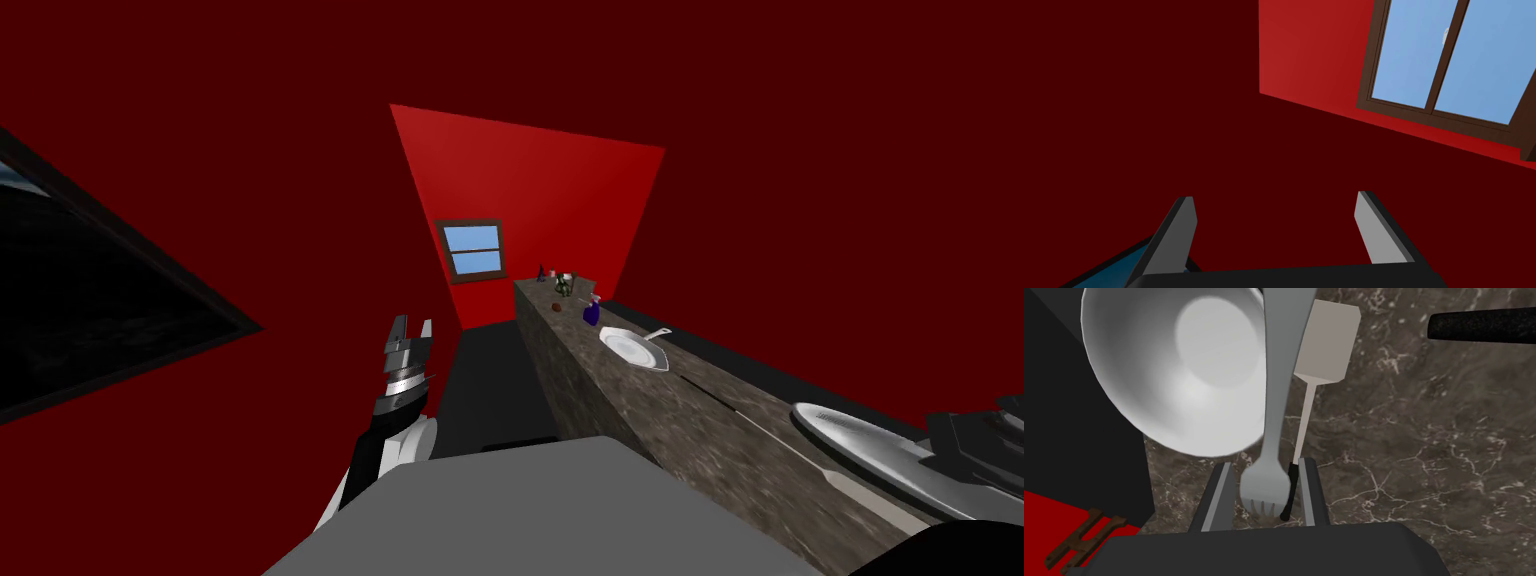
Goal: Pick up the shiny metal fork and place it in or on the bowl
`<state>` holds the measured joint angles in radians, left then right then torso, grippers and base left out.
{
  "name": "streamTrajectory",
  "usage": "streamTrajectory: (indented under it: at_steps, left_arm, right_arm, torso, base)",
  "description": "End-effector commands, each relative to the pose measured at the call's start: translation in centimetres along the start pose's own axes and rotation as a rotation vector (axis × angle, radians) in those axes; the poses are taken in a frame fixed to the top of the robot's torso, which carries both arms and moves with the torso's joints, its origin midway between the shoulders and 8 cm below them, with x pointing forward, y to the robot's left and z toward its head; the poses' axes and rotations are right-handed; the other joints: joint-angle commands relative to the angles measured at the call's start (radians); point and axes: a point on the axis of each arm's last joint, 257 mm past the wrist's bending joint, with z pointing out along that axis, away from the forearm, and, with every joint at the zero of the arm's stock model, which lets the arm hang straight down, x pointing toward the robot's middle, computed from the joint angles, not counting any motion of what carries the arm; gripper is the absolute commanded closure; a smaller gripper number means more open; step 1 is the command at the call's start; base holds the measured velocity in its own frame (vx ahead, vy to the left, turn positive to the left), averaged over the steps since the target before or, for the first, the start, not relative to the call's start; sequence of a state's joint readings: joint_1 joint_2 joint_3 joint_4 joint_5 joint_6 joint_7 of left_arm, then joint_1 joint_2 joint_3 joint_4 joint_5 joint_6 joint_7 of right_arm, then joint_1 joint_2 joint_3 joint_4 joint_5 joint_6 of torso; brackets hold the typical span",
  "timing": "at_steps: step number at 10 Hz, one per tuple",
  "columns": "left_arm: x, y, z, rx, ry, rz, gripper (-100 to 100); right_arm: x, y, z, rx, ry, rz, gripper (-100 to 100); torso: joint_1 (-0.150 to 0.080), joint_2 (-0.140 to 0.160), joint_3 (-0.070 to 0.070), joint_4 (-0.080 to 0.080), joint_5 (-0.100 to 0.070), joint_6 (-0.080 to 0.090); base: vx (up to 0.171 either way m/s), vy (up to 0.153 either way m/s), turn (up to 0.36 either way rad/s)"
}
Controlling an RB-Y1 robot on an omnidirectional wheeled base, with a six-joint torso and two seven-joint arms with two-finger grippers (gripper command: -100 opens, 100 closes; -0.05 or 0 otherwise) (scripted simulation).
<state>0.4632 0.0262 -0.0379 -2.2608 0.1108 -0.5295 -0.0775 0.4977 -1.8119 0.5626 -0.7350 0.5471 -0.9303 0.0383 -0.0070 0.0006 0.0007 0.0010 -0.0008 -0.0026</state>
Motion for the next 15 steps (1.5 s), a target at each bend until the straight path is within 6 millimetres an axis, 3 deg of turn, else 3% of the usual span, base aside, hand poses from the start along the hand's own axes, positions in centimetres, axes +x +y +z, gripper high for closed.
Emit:
streamTrajectory:
  at_steps: [1,6,7,11,12,13,15]
  left_arm:
    - [0.0,0.0,0.0,0.0,0.0,0.0,0]
    - [0.0,0.0,0.0,0.0,0.0,0.0,0]
    - [0.0,0.0,0.0,0.0,0.0,0.0,0]
    - [0.0,0.0,0.0,0.0,0.0,0.0,0]
    - [0.0,0.0,0.0,0.0,0.0,0.0,0]
    - [0.0,0.0,0.0,0.0,0.0,0.0,0]
    - [0.0,0.0,0.0,0.0,0.0,0.0,0]
  right_arm:
    - [0.1,-0.1,-0.2,0.001,-0.002,0.014,100]
    - [0.6,0.1,-0.4,-0.008,-0.003,0.047,100]
    - [0.5,0.1,-0.5,-0.007,-0.004,0.047,-100]
    - [0.5,0.1,-0.4,-0.006,-0.004,0.048,-100]
    - [0.5,0.1,-0.4,-0.006,-0.004,0.048,0]
    - [-0.7,-0.6,-1.9,-0.006,-0.011,0.039,-100]
    - [-1.1,-0.8,-2.4,-0.006,-0.013,0.036,-100]
  torso:
    - [0.0,0.0,0.0,0.0,0.0,0.0]
    - [-0.004,0.001,0.0,0.0,0.0,0.001]
    - [0.001,-0.002,-0.001,0.0,0.0,0.003]
    - [0.009,-0.007,-0.004,-0.002,0.002,0.002]
    - [0.009,-0.008,-0.004,-0.002,0.002,0.002]
    - [0.009,-0.008,-0.004,-0.002,0.002,0.002]
    - [0.009,-0.006,-0.003,-0.001,0.002,0.003]
  base:
    - [-0.091,-0.149,0.275]
    - [-0.126,-0.158,0.238]
    - [-0.01,-0.018,-0.005]
    - [-0.001,-0.002,0.0]
    - [0.0,0.0,0.0]
    - [-0.021,-0.006,-0.062]
    - [-0.029,-0.009,-0.043]
